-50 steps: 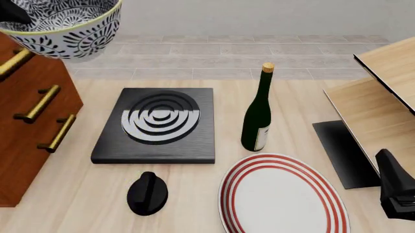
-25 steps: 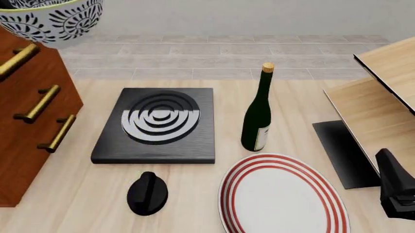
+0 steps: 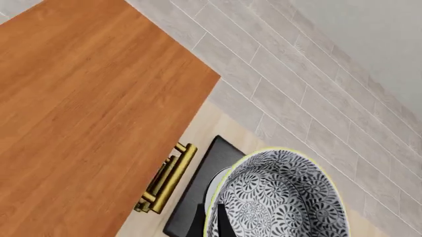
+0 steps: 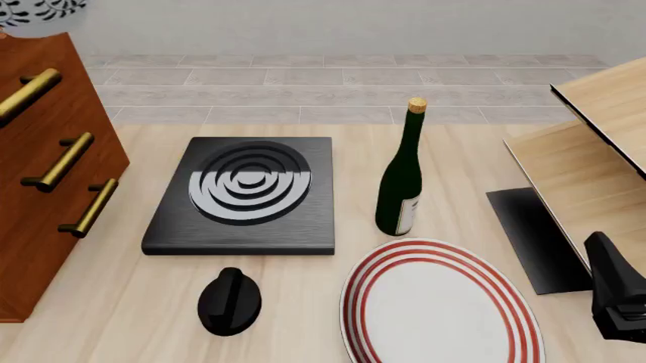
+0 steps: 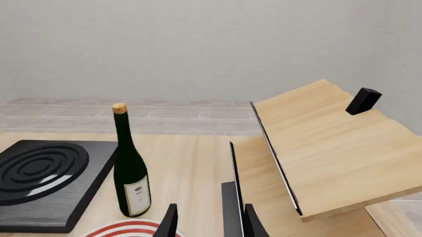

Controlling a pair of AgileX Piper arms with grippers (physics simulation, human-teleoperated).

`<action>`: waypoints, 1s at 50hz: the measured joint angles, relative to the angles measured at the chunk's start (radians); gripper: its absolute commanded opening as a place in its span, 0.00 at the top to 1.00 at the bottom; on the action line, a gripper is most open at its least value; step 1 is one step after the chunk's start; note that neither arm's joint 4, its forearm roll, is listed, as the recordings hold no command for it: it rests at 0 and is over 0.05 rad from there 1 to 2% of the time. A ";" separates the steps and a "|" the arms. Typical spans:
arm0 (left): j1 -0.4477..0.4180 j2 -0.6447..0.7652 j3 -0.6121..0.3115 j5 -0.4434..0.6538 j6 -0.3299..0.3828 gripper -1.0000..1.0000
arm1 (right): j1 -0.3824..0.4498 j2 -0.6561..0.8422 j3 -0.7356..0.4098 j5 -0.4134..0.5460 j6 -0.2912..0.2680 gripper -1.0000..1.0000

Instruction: Put the bowl on the top of the cabinet.

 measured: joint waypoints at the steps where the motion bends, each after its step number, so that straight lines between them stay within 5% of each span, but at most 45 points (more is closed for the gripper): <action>1: 0.005 0.001 -0.008 0.005 0.000 1.00 | 0.000 0.000 0.000 0.000 0.000 0.00; 20: 0.134 0.008 -0.140 0.090 -0.013 1.00 | 0.000 -0.001 0.002 -0.001 0.003 0.00; 50: 0.373 0.013 -0.182 0.113 -0.041 1.00 | 0.003 0.014 0.003 -0.015 -0.001 0.00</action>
